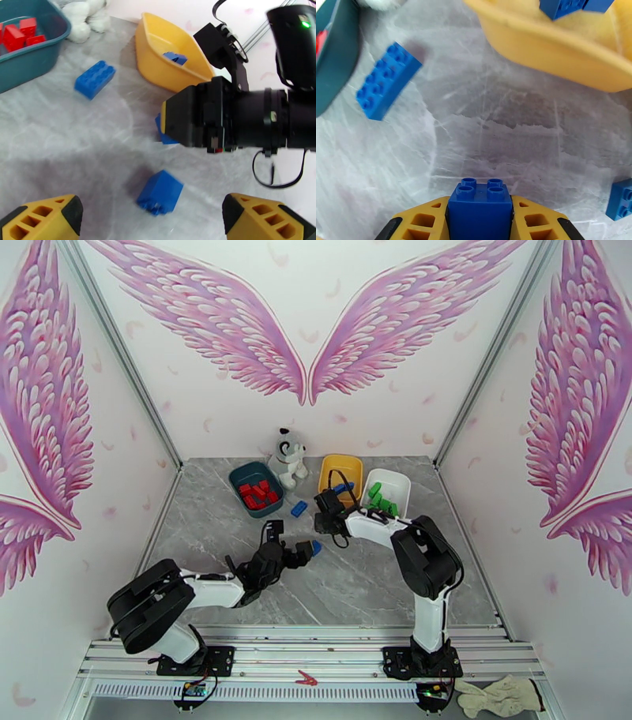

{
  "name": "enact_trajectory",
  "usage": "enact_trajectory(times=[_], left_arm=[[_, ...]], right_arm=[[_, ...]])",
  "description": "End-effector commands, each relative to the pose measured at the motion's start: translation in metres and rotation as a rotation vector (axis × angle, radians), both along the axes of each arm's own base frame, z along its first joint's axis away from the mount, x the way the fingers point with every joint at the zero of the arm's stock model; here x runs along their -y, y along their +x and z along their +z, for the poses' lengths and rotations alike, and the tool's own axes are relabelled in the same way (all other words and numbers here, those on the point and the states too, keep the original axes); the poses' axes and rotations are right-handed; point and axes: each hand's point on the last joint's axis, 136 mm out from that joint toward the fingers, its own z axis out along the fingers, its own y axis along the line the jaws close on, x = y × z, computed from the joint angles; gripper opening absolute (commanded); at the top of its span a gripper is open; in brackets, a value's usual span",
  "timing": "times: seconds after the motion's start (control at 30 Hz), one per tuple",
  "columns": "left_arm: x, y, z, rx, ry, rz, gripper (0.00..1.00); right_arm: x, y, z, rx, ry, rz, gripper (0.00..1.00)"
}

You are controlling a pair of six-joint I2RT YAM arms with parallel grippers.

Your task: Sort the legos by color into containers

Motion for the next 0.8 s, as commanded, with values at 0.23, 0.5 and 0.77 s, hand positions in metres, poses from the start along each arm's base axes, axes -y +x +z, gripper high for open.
enact_trajectory(times=[0.23, 0.5, 0.77], left_arm=[[0.029, 0.047, 0.051, 0.055, -0.188, -0.063, 0.99], [0.060, 0.098, 0.065, 0.038, -0.258, -0.120, 0.99], [0.067, 0.123, 0.073, 0.047, -0.266, -0.120, 0.99]], right_arm=[[0.028, 0.024, 0.056, 0.074, 0.078, -0.060, 0.29], [0.058, 0.068, 0.092, 0.127, 0.128, -0.156, 0.30], [0.076, 0.111, 0.106, 0.130, 0.108, -0.193, 0.47]])
